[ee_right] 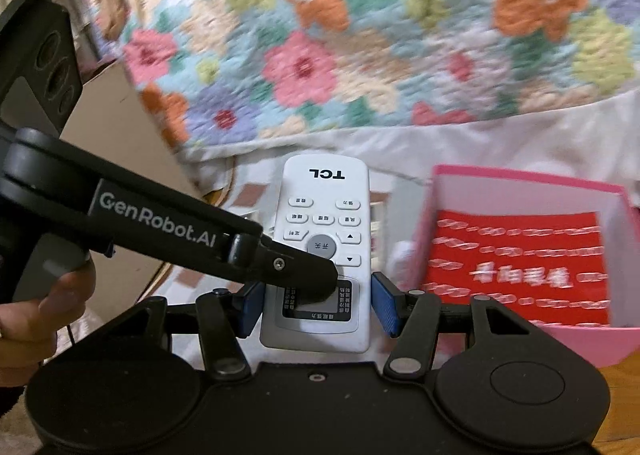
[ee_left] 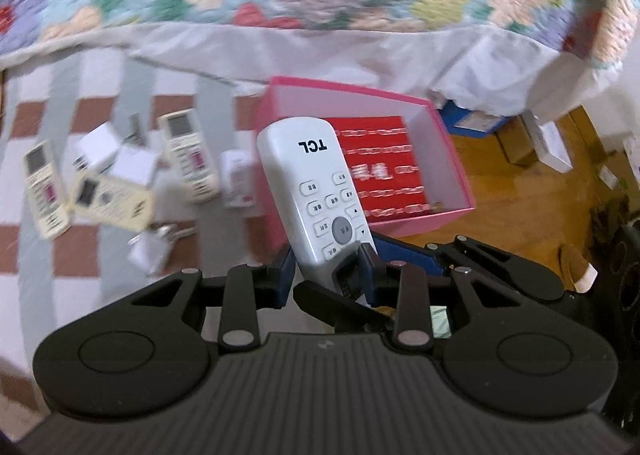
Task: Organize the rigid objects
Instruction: 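Carry the white TCL remote with the left tool into the pink box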
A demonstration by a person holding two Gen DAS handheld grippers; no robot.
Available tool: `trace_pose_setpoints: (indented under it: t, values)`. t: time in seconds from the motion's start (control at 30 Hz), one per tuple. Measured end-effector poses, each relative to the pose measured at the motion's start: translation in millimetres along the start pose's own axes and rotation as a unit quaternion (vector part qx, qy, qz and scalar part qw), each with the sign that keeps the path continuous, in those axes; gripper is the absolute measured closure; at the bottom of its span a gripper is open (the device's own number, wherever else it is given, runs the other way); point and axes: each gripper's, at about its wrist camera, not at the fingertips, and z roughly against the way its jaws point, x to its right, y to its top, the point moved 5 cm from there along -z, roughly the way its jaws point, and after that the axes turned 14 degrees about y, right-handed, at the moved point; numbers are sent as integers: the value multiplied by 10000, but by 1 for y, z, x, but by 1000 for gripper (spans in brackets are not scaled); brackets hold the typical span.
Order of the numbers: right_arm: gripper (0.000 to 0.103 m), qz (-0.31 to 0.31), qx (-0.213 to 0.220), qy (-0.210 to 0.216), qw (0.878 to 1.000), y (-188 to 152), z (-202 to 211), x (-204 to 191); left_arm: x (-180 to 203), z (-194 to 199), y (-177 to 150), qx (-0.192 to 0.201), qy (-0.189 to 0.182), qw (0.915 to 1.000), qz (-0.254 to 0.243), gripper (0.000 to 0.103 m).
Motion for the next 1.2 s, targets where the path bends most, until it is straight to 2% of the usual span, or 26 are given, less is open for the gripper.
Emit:
trace_pose_setpoints:
  t: [0.3,0.4,0.57,0.8,0.93,1.0,1.07,1.13,1.2]
  values:
    - [41,-479,268,-793,9953,8,39,90,94,-61,49,-358,-538,9972,-368,71]
    - [41,-645,296,-989,9926,8,42,122,116,-87,61,-480,-665,9959,-383,71]
    - [41,-988,172,-1225,9874,5,29,174,140,-137,73,-630,-677,9952,-333,71]
    - [41,-1160,-169,-1688,9787,0,2,230,151,-214,93,-1033,-832,9911,74,71]
    - [42,-821,-545,-2207,9704,-10,-18,244,156,-238,96,-1082,-619,9922,-11,72]
    - [42,-835,-664,-2219,9692,-17,-25,250,156,-245,96,-1049,-517,9931,-106,72]
    - [42,-779,-758,-2261,9680,-20,-30,253,155,-257,92,-1228,-584,9907,-16,72]
    - [42,-703,-851,-2411,9642,-20,-33,255,153,-269,88,-1466,-597,9873,141,78]
    - [42,-858,-978,-2427,9613,-23,-38,262,153,-277,84,-1508,-589,9865,241,82]
